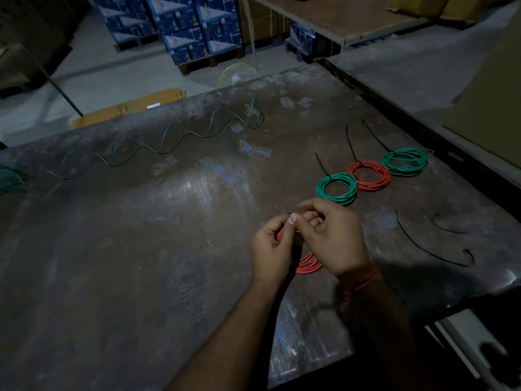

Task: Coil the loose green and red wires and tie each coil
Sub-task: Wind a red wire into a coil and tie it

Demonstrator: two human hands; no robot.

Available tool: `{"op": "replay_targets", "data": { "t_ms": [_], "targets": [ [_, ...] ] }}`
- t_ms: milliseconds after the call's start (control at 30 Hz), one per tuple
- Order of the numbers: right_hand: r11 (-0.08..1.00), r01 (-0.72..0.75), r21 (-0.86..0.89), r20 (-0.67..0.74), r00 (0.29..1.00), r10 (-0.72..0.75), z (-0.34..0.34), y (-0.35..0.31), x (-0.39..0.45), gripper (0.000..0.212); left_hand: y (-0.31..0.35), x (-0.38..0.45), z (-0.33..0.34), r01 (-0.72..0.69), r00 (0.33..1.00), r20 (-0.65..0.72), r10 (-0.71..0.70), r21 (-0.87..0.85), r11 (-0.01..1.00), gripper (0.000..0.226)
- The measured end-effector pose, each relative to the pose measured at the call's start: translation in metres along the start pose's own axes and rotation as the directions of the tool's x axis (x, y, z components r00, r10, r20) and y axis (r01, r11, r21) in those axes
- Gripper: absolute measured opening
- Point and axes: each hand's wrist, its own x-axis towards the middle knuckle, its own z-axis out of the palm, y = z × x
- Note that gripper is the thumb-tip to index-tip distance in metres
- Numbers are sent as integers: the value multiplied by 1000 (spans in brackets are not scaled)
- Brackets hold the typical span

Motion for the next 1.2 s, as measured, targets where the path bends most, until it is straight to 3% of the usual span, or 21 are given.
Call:
{"op": "replay_targets", "data": {
  "t_ms": [100, 400, 567, 733, 967, 1100, 1200],
  "targets": [
    [992, -96, 78, 32, 995, 94, -4, -1, -3, 1, 1, 0, 1, -19, 1000, -10, 19, 42, 999, 18],
    [982, -149, 119, 81, 987, 140, -1, -4, 16, 8, -2, 1, 1, -38, 999, 31, 37, 52, 998, 19],
    [975, -218, 49, 197, 959, 205, -7, 1, 40, 32, -4, 0, 0, -27, 999, 33, 26, 39, 999, 19],
    [944, -294, 146, 306, 921, 240, -11, -5, 50, 18, -4, 0, 0, -40, 998, 40, 38, 59, 997, 17],
    [990, -124, 72, 165, 980, 110, 3, -4, 64, 22, -9, 3, 0, -22, 999, 35, 21, 44, 999, 24],
    [999, 36, -32, 167, 986, -31, 8, 3, 62, 15, -10, 5, -1, -11, 1000, 29, 11, 1, 1000, 32],
    [999, 47, -4, 203, 978, -46, 6, 0, 60, 13, -1, 2, 2, -46, 999, 23, 45, 54, 997, 31]
  ]
}}
